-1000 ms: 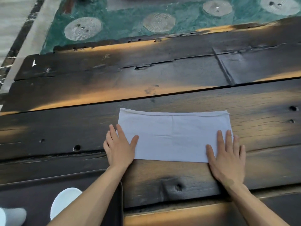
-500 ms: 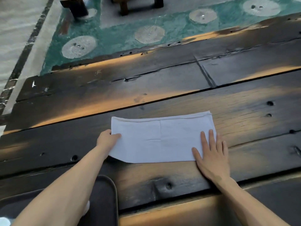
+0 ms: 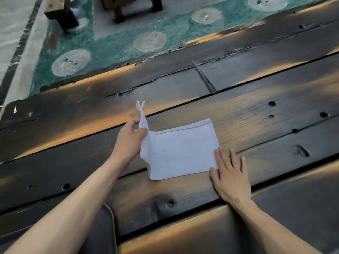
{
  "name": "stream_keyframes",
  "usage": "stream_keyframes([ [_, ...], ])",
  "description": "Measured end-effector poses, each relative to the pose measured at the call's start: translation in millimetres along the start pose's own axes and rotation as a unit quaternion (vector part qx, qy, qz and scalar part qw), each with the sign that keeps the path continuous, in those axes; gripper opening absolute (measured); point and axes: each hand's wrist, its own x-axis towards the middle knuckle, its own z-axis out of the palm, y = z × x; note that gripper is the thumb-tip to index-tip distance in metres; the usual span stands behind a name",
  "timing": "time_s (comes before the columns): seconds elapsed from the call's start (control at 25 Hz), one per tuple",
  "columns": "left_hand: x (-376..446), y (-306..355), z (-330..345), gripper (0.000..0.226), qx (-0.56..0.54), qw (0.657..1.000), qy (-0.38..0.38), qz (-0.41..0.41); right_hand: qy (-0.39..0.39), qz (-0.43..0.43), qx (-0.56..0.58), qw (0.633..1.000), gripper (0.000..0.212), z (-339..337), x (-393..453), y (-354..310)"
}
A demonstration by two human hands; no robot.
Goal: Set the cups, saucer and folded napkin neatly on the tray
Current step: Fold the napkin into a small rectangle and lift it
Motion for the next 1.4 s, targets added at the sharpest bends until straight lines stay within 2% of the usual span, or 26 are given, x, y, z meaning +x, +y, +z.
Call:
stream_keyframes([
  [0.28,10,25,92,0.025,-0.005,0.999,-0.029,0.037,0.018,-0.001,0.006,1.0,0.066,0,3,0],
  [0.6,25,-5,171,0.028,0.086,0.992,-0.09,0.014,0.021,0.008,0.02,1.0,0.069,2,4,-3],
  [0.92,29,-33,209,0.04,0.121,0.984,-0.134,-0.006,0.024,0.021,0.038,0.999,0.076,-6,2,-3],
  [1.0,30,-38,209,0.042,0.098,0.982,-0.161,-0.007,0.034,0.025,0.07,0.997,0.078,-10,1,-2],
  [1.12,25,-44,194,0.03,0.035,0.978,-0.204,0.005,0.049,0.008,0.135,0.99,0.085,-18,-2,0],
  [1.2,22,-55,175,0.026,0.125,0.976,-0.152,0.088,0.059,-0.028,0.125,0.99,0.079,-19,-4,-1],
  [1.28,20,-70,155,0.033,0.296,0.931,-0.057,0.206,0.076,-0.057,0.114,0.989,0.056,-18,-5,1],
  [1.32,19,-77,144,0.04,0.345,0.908,-0.041,0.233,0.097,-0.069,0.116,0.986,0.043,-17,-4,0],
  [1.4,11,-92,131,0.054,0.391,0.881,-0.073,0.256,0.141,-0.073,0.113,0.981,0.025,-15,-3,-1],
])
